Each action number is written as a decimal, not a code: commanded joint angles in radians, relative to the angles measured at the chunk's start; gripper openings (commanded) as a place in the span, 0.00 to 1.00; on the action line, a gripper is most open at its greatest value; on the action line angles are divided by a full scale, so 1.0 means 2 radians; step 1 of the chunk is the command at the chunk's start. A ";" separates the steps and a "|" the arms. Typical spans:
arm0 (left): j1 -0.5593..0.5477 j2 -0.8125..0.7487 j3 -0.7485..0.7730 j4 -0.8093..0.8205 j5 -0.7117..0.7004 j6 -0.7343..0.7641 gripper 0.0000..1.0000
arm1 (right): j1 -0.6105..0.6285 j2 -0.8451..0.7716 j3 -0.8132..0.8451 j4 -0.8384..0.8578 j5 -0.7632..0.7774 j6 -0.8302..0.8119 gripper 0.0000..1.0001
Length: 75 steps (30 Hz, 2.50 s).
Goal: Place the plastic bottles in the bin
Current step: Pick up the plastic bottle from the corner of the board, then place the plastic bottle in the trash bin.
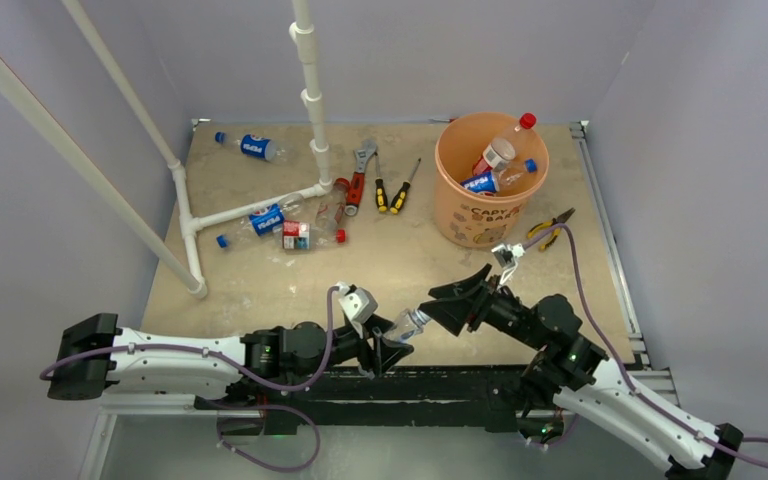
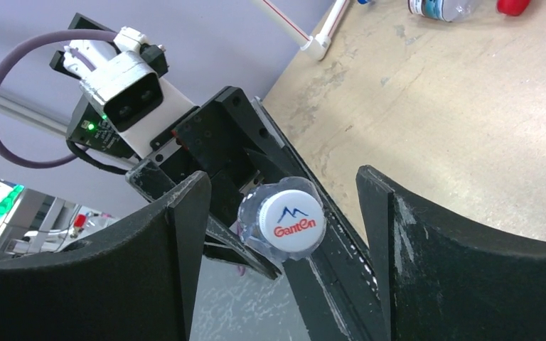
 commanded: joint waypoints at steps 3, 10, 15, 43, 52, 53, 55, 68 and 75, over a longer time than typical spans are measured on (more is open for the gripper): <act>0.000 -0.013 -0.004 0.039 0.001 0.009 0.40 | 0.002 0.010 -0.015 0.001 -0.010 0.016 0.76; 0.001 -0.021 -0.001 0.042 0.005 0.009 0.40 | 0.002 0.015 -0.022 0.021 -0.022 0.024 0.70; 0.001 -0.019 -0.002 0.040 0.004 0.006 0.40 | 0.002 0.023 -0.029 0.047 -0.037 0.033 0.62; 0.000 -0.225 -0.037 -0.088 -0.182 -0.061 0.99 | 0.002 0.057 0.296 -0.240 0.138 -0.134 0.00; 0.000 -0.284 -0.059 -0.106 -0.184 -0.078 0.99 | 0.002 0.124 0.459 -0.223 0.399 -0.219 0.00; 0.000 -0.275 -0.055 -0.106 -0.183 -0.079 0.99 | 0.002 0.137 0.466 -0.217 0.429 -0.230 0.00; 0.000 -0.253 -0.046 -0.106 -0.179 -0.079 0.99 | 0.002 0.171 0.480 -0.195 0.488 -0.261 0.00; 0.000 -0.169 -0.019 -0.093 -0.171 -0.079 0.99 | -0.162 0.381 0.596 -0.185 0.457 -0.303 0.00; 0.000 -0.179 -0.026 -0.097 -0.166 -0.085 0.98 | -0.243 0.447 0.604 -0.191 0.366 -0.257 0.00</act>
